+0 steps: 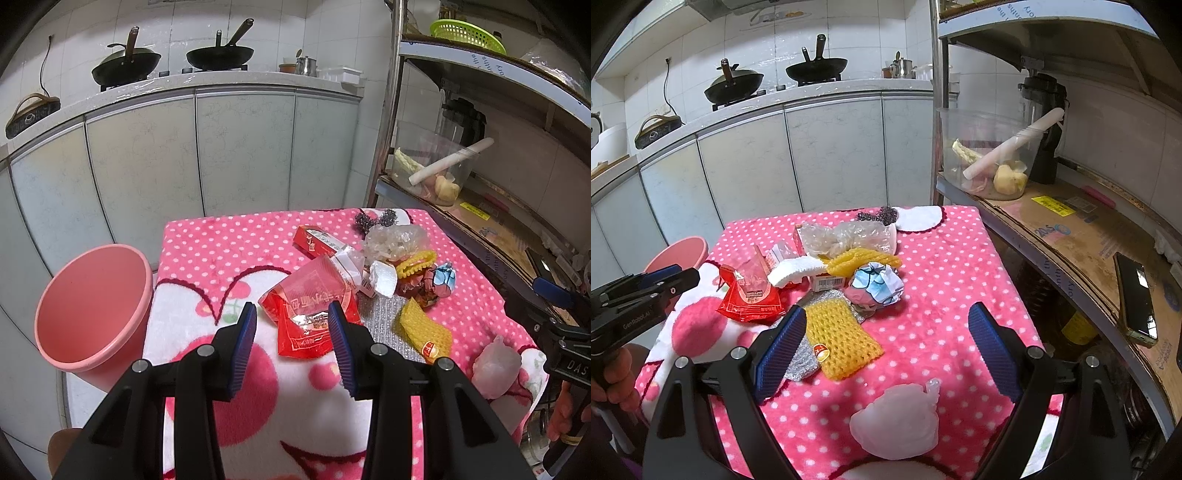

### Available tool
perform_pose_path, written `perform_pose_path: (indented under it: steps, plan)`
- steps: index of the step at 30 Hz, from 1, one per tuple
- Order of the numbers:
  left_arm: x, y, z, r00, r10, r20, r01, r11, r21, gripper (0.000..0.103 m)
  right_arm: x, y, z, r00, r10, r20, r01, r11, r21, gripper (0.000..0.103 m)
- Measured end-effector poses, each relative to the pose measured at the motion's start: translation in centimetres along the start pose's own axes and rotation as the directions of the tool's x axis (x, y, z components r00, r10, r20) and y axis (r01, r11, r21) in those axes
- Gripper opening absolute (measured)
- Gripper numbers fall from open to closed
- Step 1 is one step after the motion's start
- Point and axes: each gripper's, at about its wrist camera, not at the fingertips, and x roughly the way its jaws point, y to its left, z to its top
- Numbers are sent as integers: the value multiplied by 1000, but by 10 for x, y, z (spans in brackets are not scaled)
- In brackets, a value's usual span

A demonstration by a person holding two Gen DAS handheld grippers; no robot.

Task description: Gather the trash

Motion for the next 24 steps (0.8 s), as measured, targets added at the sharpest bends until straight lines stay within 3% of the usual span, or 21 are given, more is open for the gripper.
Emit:
perform_pose_path:
  steps: [24]
  plan:
    - [-10,-1,2,1000,0,16,0,1000,3,41,-5,5,2,1000,5,12,-5,1000,-4,90]
